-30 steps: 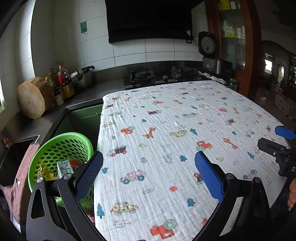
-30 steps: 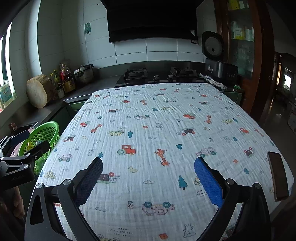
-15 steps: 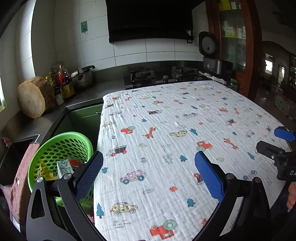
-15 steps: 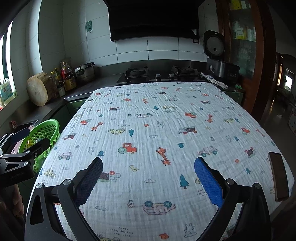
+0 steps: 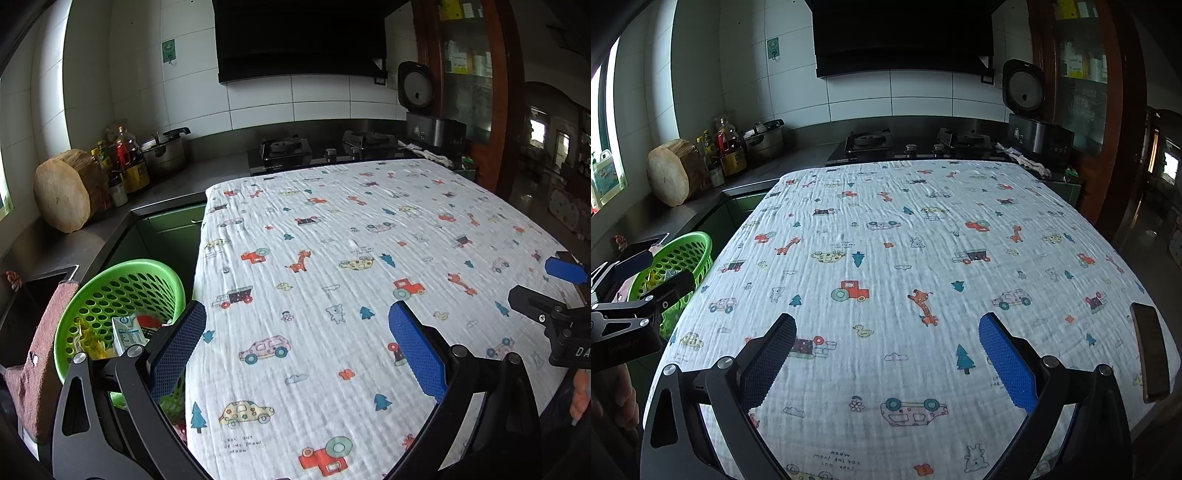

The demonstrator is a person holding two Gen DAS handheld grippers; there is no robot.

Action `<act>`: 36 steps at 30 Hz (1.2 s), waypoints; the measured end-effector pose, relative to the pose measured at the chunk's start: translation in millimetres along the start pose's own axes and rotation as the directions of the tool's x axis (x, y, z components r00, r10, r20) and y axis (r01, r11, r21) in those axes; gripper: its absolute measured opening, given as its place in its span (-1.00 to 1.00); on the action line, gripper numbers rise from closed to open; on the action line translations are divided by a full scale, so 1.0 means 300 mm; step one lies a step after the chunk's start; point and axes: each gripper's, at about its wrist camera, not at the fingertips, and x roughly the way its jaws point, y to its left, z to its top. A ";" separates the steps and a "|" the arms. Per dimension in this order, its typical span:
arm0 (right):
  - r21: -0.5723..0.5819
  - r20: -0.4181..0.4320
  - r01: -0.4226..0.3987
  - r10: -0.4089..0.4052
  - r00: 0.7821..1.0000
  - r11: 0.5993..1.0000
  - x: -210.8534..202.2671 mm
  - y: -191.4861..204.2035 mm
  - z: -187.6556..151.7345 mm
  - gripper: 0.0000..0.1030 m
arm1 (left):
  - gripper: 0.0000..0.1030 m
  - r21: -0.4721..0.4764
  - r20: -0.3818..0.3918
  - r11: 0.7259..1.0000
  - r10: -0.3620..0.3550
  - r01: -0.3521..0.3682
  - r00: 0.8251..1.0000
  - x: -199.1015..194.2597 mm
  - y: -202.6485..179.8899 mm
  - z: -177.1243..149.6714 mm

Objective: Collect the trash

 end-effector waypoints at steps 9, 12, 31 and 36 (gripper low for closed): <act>0.004 0.001 0.004 -0.004 1.000 1.000 0.001 -0.005 0.000 0.86 | 0.90 -0.005 -0.001 1.000 -0.002 0.002 1.000 0.003 0.003 -0.003; 0.004 0.001 0.004 -0.004 1.000 1.000 -0.001 -0.007 -0.001 0.86 | 0.90 -0.005 -0.002 1.000 -0.003 0.003 1.000 0.002 0.003 -0.002; 0.005 -0.001 0.010 -0.010 1.000 1.000 -0.005 -0.018 -0.005 0.86 | 0.90 -0.011 -0.001 1.000 -0.009 0.009 1.000 -0.001 -0.001 -0.004; 0.006 -0.001 0.010 -0.010 1.000 1.000 -0.007 -0.018 -0.005 0.86 | 0.90 -0.014 -0.002 1.000 -0.013 0.013 1.000 -0.001 -0.004 -0.006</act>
